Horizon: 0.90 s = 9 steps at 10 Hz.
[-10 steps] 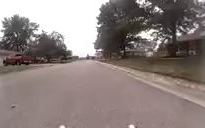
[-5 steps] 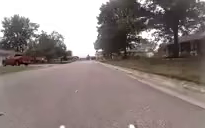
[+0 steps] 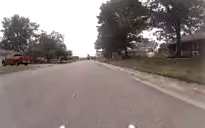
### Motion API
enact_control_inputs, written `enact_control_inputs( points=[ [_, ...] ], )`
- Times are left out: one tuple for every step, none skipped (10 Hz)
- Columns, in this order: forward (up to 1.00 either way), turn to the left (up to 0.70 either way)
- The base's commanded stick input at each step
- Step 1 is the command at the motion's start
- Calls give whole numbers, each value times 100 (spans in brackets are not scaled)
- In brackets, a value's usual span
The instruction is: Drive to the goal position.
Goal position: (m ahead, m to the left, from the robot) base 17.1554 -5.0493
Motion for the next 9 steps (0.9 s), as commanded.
enact_control_inputs(
  points=[
    [50,0],
    [50,0],
    [50,0],
    [50,0],
    [50,0],
    [50,0],
    [50,0],
    [50,0],
    [50,0]
  ],
)
